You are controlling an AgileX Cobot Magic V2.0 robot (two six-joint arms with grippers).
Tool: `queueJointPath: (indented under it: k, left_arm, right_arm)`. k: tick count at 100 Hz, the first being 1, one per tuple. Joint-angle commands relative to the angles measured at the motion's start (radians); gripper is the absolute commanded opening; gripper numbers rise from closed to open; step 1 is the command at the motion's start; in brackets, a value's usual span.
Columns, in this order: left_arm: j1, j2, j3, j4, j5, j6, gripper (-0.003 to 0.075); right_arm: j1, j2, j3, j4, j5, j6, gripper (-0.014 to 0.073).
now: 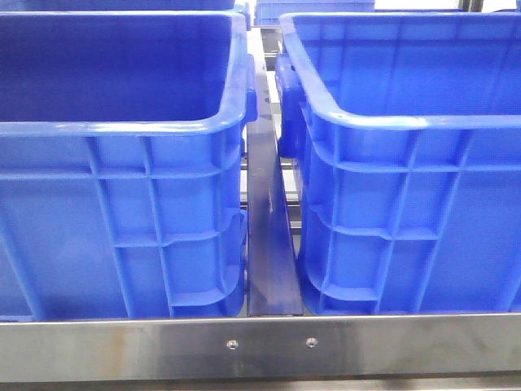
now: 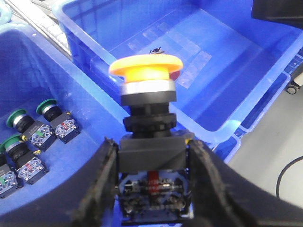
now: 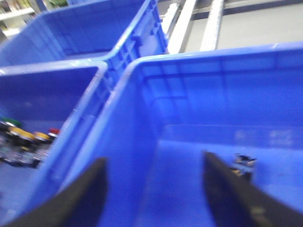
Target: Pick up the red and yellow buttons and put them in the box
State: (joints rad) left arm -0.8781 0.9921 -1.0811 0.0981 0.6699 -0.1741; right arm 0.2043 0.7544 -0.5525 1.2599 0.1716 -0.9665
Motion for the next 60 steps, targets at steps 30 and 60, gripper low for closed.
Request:
queueJointPath:
  k: [30,60]
  left_arm:
    - [-0.008,-0.015,-0.028,-0.001,-0.075,-0.006,-0.0019]
    - [-0.008,-0.015,-0.028,-0.009,-0.075,-0.006,-0.0019]
  right_arm:
    - [-0.006,0.098,-0.151,0.311,0.347,-0.011,0.0601]
    - [0.055,0.401,-0.341,0.417,0.687,-0.011,0.0601]
